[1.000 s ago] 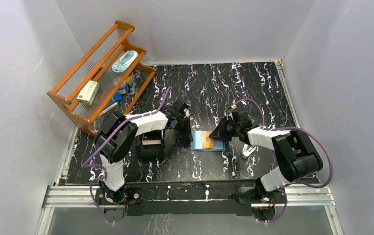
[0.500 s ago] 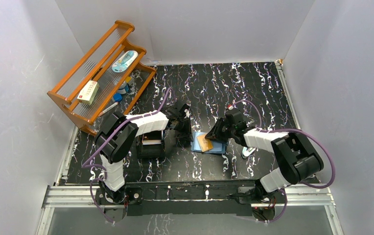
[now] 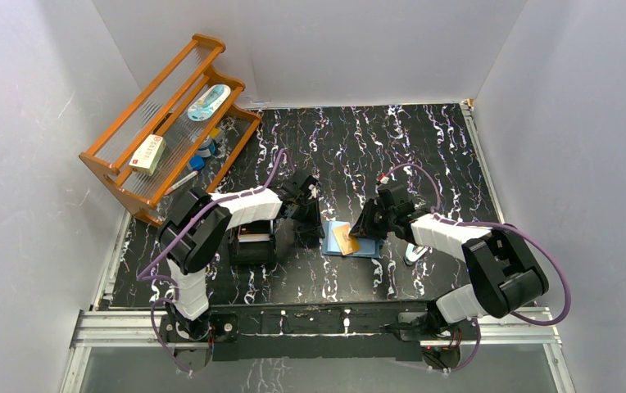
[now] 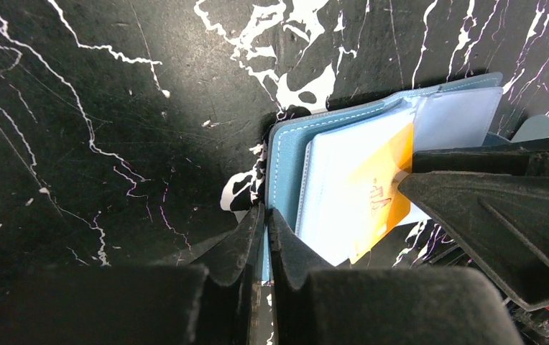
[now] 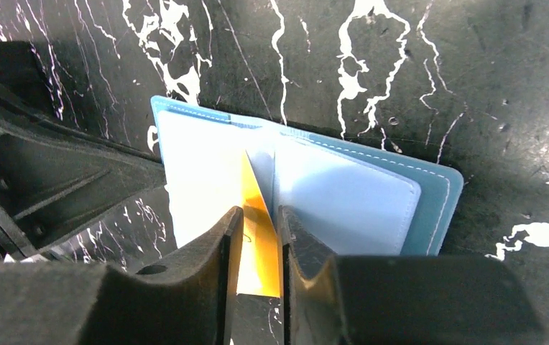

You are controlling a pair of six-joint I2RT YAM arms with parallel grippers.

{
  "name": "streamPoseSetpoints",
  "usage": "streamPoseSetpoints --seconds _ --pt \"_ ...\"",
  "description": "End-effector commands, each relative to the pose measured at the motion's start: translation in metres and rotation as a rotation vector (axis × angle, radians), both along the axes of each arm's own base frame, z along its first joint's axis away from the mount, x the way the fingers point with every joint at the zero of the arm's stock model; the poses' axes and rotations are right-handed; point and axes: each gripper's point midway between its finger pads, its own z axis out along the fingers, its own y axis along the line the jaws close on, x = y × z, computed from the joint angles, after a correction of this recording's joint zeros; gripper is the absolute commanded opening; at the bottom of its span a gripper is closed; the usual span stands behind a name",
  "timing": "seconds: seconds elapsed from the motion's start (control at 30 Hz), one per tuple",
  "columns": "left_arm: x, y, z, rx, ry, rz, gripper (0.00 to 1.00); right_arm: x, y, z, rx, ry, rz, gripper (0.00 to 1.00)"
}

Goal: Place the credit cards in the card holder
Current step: Insert the credit card into the card holder.

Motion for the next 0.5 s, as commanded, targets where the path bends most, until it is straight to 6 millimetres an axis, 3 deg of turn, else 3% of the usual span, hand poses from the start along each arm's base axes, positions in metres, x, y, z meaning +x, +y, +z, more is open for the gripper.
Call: streamPoseSetpoints --seconds 0.0,0.3,0.47 --pt "-0.025 0.024 -0.017 0.112 0.059 -0.001 0.05 -0.001 0.002 0.004 0.0 -0.018 0.077 0.35" --pt "-0.036 0.027 -0.023 0.12 0.073 0.015 0.04 -0.018 0.016 0.002 0.155 0.041 0.163 0.4" --pt "-0.037 0.024 -0.023 0.118 0.067 0.002 0.05 -0.011 0.013 0.003 0.216 0.043 0.175 0.37"
